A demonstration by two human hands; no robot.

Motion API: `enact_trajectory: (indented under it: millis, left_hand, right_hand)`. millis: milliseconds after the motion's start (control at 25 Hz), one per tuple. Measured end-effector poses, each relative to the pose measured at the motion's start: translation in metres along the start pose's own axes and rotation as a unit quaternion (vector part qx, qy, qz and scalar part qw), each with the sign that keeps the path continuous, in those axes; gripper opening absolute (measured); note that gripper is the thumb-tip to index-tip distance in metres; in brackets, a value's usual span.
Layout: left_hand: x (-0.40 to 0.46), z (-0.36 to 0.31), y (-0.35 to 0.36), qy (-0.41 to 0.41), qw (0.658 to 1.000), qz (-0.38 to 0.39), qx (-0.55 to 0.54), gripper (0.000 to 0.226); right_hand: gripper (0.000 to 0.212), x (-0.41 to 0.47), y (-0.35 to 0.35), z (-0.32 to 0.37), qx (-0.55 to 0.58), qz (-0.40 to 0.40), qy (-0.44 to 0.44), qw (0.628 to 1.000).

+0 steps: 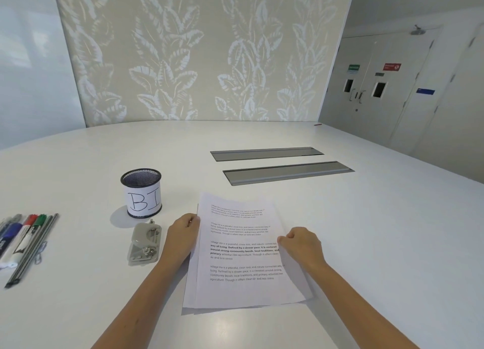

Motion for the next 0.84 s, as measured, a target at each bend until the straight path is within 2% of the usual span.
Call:
enact_trajectory:
  millis: [80, 200, 320, 440, 480, 560, 640, 840]
  left_hand:
    - [-0.005, -0.007, 0.0, 0.003, 1.0, 0.003, -0.001, 0.027]
    - [-0.004, -0.005, 0.001, 0.007, 0.999, 0.037, 0.009, 0.011]
    - [-0.01, -0.003, -0.001, 0.017, 0.997, 0.053, -0.061, 0.011]
    - [-0.023, -0.016, 0.0, 0.02, 0.971, 0.075, -0.224, 0.01]
    - [-0.026, -0.023, -0.002, 0.026, 0.965, 0.081, -0.248, 0.01]
    - [-0.023, -0.036, -0.008, 0.053, 0.968, 0.084, -0.232, 0.013]
    - [-0.017, -0.055, -0.014, 0.073, 0.967, 0.078, -0.232, 0.017]
    - [-0.014, -0.117, -0.022, 0.191, 0.952, 0.043, -0.236, 0.015]
  right_hand:
    - [0.016, 0.001, 0.001, -0.001, -0.001, -0.002, -0.001, 1.0]
    - [0.014, 0.007, -0.001, -0.004, 0.024, 0.013, -0.001, 1.0]
    - [0.02, 0.012, -0.009, -0.007, 0.135, 0.036, 0.009, 0.99]
    - [0.051, 0.011, -0.016, -0.003, 0.323, 0.124, 0.003, 0.938]
    - [0.054, 0.009, -0.017, 0.0, 0.372, 0.181, -0.021, 0.91]
    - [0.04, 0.001, -0.023, 0.014, 0.429, 0.258, -0.079, 0.862]
    - [0.031, -0.005, -0.034, 0.032, 0.447, 0.23, -0.123, 0.856]
    - [0.018, -0.017, -0.077, 0.077, 0.459, 0.053, -0.238, 0.854]
Point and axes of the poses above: each hand's wrist, its own x-axis towards the middle knuckle, its own y-axis out of the palm, z = x × y, the point moved 2 cm from there along x, towards the middle knuckle, and after that the axes turned 5 degrees about z, right-handed, at the moved point
